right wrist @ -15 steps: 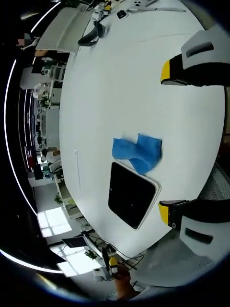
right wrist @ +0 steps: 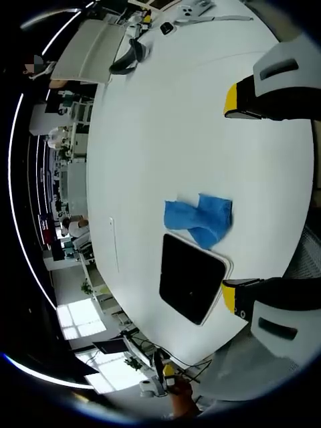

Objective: Wipe the mirror surface with the cleaning cloth until all visible marks leave the cleaned area.

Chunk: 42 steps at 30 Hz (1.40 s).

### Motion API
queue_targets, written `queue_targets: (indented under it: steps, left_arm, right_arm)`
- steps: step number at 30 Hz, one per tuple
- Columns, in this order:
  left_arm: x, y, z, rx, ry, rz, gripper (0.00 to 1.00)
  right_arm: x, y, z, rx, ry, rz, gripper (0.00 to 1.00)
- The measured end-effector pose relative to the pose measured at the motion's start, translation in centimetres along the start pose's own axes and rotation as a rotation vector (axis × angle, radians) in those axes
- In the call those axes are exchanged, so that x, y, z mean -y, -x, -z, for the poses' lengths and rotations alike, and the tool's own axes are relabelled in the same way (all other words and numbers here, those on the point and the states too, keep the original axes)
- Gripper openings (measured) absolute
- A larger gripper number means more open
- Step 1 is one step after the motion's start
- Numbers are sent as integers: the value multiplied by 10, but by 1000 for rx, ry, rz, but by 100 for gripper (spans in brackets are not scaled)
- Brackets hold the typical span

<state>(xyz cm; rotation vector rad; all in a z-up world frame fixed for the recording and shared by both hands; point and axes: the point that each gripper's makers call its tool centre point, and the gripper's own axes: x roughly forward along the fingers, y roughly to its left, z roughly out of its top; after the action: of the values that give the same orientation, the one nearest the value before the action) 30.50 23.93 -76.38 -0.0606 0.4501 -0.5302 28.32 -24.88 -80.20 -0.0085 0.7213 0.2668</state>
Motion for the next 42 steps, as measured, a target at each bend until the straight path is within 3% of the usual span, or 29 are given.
queue_targets:
  steps: [6,11,20,38,42]
  left_arm:
    - [-7,1,-1,14,9,-24,99]
    - [-6,-1,0,3,4,-21,99]
    - [-11,-3,-8,15,-3,-26,99]
    - [-15,-4,-8,12,-4,-39,99]
    - [-15,-5,-9,14,-7,-39,99]
  right_arm:
    - [3,-1,2,-27,1,4,98]
    - [7,-2,-3,-12,-12,19,98]
    - [7,-6,5,-48,-50,38,96]
    - [2,-9,-26,-8,-57,15,97]
    - [8,-9,-33,-8,-50,45,93]
